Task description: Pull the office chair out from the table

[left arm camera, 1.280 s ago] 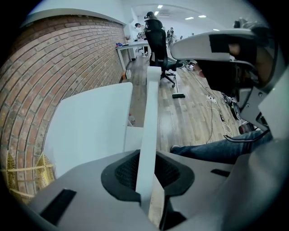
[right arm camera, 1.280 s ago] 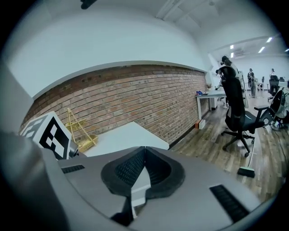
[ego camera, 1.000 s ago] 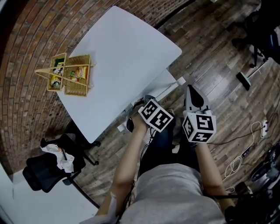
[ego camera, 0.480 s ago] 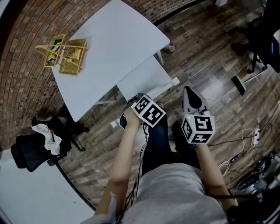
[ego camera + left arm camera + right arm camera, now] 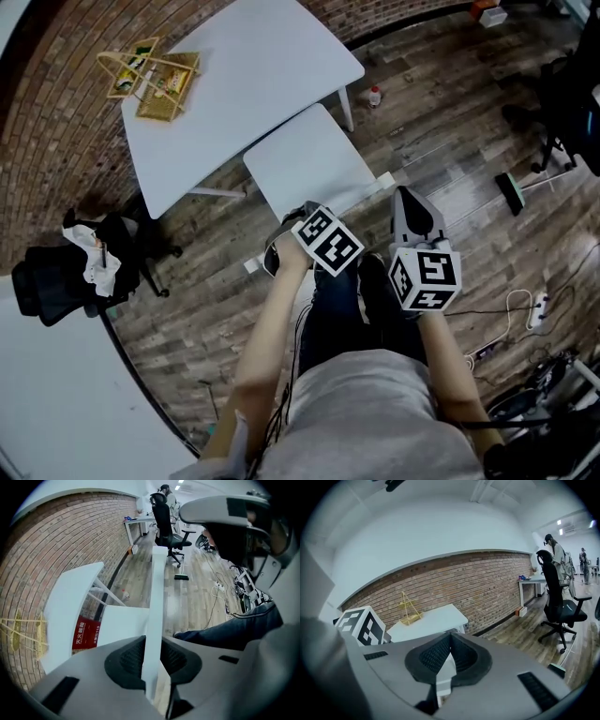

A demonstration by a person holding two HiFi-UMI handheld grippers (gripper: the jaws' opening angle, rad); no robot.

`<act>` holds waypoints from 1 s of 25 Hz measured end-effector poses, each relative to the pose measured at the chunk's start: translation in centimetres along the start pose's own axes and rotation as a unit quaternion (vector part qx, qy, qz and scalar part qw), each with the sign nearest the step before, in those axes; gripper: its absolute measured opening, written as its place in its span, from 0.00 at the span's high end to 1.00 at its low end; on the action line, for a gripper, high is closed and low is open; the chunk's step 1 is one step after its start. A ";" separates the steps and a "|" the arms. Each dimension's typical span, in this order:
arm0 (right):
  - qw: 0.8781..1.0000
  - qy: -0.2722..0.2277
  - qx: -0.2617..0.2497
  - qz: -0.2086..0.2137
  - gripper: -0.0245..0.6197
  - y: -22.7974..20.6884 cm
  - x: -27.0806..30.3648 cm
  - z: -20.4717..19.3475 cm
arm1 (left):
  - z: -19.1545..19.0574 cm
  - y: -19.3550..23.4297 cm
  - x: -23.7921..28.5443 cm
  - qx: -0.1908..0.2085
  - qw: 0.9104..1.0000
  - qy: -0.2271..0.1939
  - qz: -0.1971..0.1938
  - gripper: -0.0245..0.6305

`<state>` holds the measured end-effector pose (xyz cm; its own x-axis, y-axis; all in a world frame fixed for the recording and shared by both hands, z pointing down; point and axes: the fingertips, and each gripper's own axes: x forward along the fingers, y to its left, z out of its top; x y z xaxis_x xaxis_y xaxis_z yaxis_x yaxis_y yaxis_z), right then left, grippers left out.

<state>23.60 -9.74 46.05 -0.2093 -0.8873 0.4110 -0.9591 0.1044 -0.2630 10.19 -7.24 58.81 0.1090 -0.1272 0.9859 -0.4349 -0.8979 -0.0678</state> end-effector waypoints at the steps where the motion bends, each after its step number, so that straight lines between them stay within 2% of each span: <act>1: 1.000 -0.001 0.001 0.003 0.94 0.1 -0.4 -0.2 | -0.2 -0.7 -0.1 0.001 1.000 0.001 -0.001 0.83; 12: 1.000 -0.010 0.008 0.006 0.94 0.5 -4.3 -1.3 | -1.1 -7.7 -1.0 0.008 1.000 0.012 -0.020 0.82; 25: 1.000 -0.019 0.008 -0.004 0.94 0.6 -7.1 -2.1 | -1.5 -14.9 -2.3 0.022 0.998 -0.011 -0.057 0.82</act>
<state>24.07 -2.43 44.77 -0.1932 -0.9048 0.3794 -0.9576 0.0897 -0.2737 15.09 7.10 57.74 0.1749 -0.0316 0.9841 -0.3793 -0.9245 0.0377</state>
